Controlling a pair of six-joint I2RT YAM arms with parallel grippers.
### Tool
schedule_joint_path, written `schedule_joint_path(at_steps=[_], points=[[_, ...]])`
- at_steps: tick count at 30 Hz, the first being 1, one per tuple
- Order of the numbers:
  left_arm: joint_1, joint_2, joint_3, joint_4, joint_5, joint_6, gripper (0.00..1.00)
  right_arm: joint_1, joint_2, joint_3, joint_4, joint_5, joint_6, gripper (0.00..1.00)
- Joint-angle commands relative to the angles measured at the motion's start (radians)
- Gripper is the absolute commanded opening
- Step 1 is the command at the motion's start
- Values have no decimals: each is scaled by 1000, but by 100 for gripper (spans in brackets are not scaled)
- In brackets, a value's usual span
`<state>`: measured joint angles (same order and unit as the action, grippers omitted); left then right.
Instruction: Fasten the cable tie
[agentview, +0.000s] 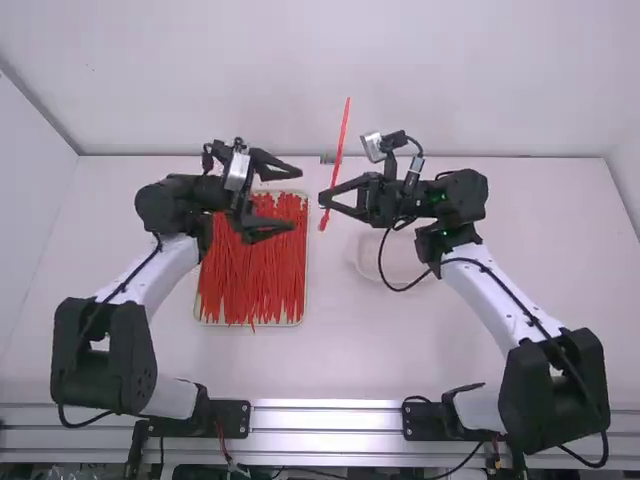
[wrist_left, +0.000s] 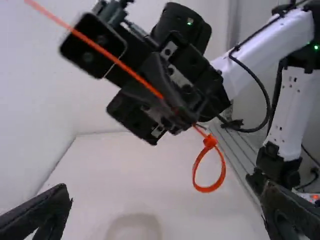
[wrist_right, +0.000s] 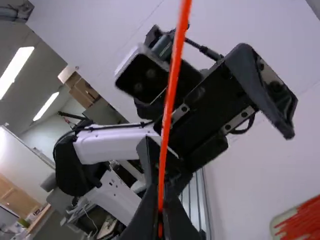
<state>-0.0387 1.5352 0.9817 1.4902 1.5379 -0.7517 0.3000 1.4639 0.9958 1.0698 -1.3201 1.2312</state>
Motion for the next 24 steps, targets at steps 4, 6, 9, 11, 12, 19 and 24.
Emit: schedule_joint_path(at_steps=[4,6,9,11,12,19,24], points=[[16,-1,13,-282,11,201,99,-41,-13,24,-189,-82,-229,0],[19,-1,19,-378,-7,251,99,-49,-13,24,-249,-78,-288,0],[16,-1,30,-625,-76,389,99,-79,-13,24,-440,-52,-480,0],[13,-1,34,-757,-122,453,99,-95,-13,24,-535,-32,-569,0],[13,-1,34,-823,-149,483,99,-106,-13,24,-578,-17,-615,0],[-3,-1,35,-1374,-558,658,99,-173,-13,24,-878,78,-980,0],[-42,-1,34,-1614,-788,674,99,-164,-13,24,-1081,380,-1162,0]])
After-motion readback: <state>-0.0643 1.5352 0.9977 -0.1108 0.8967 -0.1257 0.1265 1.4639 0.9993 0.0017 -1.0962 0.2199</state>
